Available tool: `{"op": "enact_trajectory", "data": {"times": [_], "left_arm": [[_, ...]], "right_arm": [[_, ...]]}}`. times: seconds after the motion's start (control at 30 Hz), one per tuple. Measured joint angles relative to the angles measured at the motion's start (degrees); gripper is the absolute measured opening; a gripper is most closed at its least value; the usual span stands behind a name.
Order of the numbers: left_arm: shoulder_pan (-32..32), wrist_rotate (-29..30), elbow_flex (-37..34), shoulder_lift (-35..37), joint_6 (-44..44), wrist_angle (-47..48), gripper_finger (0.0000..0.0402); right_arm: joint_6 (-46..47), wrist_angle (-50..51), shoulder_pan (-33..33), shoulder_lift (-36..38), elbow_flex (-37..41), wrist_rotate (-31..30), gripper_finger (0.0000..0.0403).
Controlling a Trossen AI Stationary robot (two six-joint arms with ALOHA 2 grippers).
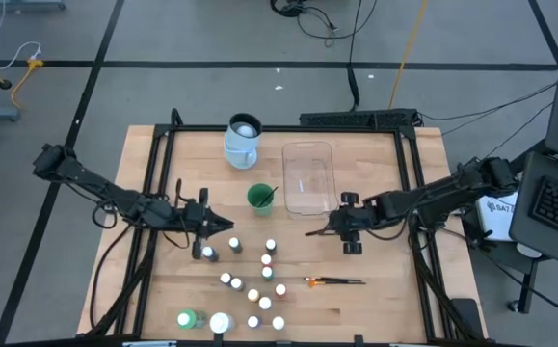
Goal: Pick & Place Paint Supplies
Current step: Put the yellow paintbrush into the green cup
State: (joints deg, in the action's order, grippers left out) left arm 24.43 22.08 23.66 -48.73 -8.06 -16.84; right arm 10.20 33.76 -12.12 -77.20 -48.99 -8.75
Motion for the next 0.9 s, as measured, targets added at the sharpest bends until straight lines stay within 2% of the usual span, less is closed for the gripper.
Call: {"op": "enact_trajectory", "data": {"times": [0.23,0.6,0.73,0.9], "left_arm": [[0.0,-0.8,0.0,0.0,0.8,-1.0,0.0052],[0.0,-1.6,0.0,0.0,2.0,-2.4,0.0053],[0.0,-1.6,0.0,0.0,2.0,-2.4,0.0053],[0.0,-1.6,0.0,0.0,1.9,-2.3,0.0053]], "right_arm": [[7.6,5.9,-1.5,-7.1,0.0,-0.2,0.0157],[6.6,5.1,-1.2,-15.6,-0.2,0.0,0.0133],[1.4,5.5,-0.7,-18.0,-0.2,1.0,0.0104],[-1.7,5.7,-0.2,-19.5,-0.1,1.7,0.0041]]}}
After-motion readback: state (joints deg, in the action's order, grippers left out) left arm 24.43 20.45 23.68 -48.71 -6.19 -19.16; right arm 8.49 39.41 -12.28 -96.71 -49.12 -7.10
